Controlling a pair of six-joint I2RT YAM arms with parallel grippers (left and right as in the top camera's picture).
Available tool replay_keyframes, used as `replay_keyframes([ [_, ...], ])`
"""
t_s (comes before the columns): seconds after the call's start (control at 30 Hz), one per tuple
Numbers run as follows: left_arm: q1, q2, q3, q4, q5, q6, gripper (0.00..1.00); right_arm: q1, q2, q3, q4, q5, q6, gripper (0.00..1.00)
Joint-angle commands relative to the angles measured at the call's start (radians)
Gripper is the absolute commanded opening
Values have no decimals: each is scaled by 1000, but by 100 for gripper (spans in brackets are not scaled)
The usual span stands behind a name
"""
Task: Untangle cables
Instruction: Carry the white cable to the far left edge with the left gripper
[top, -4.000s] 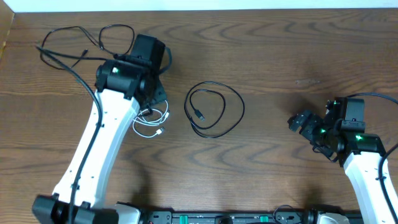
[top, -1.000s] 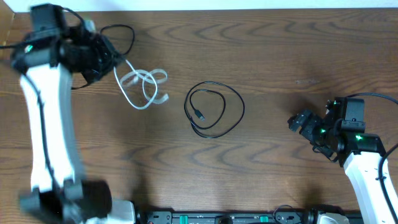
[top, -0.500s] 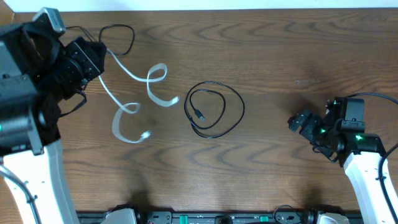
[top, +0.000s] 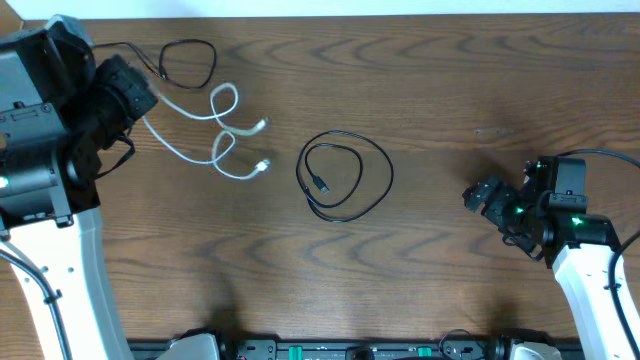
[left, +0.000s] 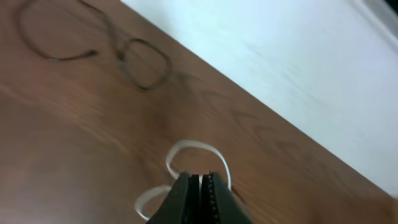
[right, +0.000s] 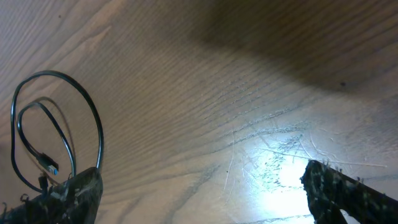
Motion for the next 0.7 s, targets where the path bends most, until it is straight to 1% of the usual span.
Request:
replay_keyframes([
  [0.0, 0, 19, -2, -2, -151, -19, 7, -2, -6, 15, -1, 5, -10, 99],
  [0.1, 8, 61, -2, 2, -206, -89, 8, -2, -6, 15, -1, 5, -10, 99],
  [0.2, 27, 103, -2, 15, -247, -121, 8, -2, -6, 15, -1, 5, -9, 99],
  [0.27, 46, 139, -2, 40, -234, -131, 7, -2, -6, 15, -1, 5, -10, 99],
  [0.33, 57, 164, -2, 59, -219, -174, 8, -2, -6, 15, -1, 5, -10, 99],
  [0.37, 63, 175, -2, 85, -168, -179, 8, -2, -6, 15, -1, 5, -10, 99],
  [0.43, 70, 182, -2, 144, -64, -179, 7, -2, -6, 15, -1, 5, -10, 99],
  [0.5, 70, 183, -2, 198, -2, -179, 7, -2, -6, 15, -1, 5, -10, 99],
  [0.57, 70, 183, -2, 202, 0, -175, 8, -2, -6, 15, -1, 5, -10, 99],
  [0.67, 86, 187, -2, 184, -27, -107, 7, -2, -6, 15, -1, 5, -10, 99],
])
